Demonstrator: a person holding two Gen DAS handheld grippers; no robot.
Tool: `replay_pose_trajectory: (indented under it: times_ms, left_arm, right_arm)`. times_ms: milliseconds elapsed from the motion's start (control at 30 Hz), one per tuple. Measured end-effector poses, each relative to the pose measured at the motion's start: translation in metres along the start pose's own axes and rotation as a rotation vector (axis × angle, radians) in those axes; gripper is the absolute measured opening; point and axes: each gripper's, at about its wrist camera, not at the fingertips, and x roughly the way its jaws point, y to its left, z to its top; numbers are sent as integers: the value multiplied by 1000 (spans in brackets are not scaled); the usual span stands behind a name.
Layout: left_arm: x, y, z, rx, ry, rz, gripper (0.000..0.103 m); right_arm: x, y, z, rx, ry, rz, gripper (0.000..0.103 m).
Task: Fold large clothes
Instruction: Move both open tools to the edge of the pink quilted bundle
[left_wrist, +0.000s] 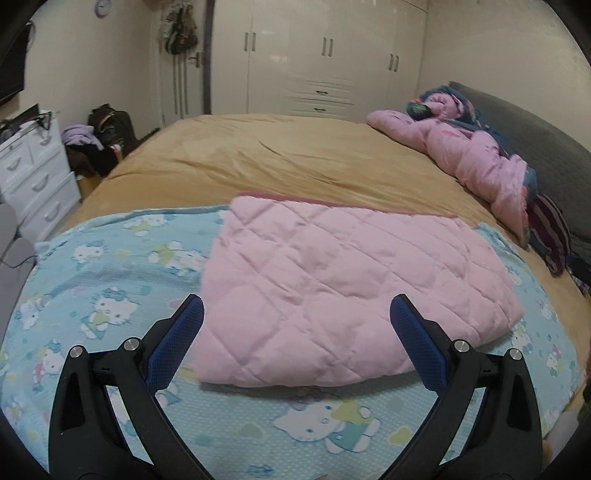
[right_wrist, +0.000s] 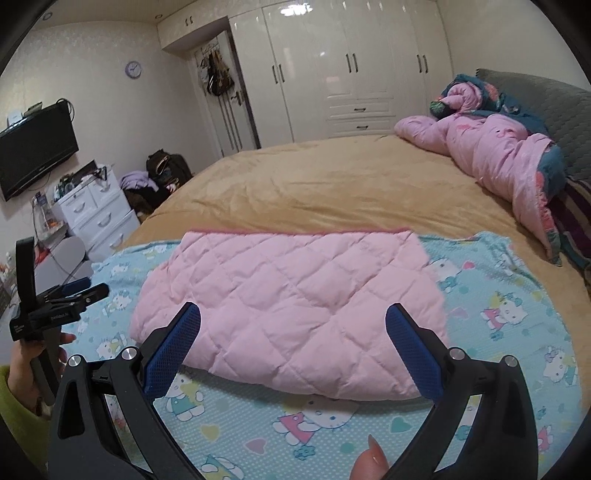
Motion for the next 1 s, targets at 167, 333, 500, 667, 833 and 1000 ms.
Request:
replay_pose_trajectory:
  times_ms: [167,333,500,667,833,1000]
  left_arm:
    - [0,29,6,-30,-9,48,95]
    - [13,59,9,-67,5,86,95]
    - [42,87,9,-101,45,93,95]
    - [75,103,3,-122,96,114,95]
    - [112,108,-4,-118,179,87,95]
    - [142,112,-8,-157,237,-17,95]
  right_arm:
    - [-2,-28,3,32,-8,-49,99]
    - [8,-63,3,94,-5,-93,99]
    - [45,-97,-2,137,95,-103,99]
    - [83,-130,-10,238,175,-56,99]
    - [120,-155,-18,281,245,-49,99]
    - [151,-169,-19,255,290,-53,99]
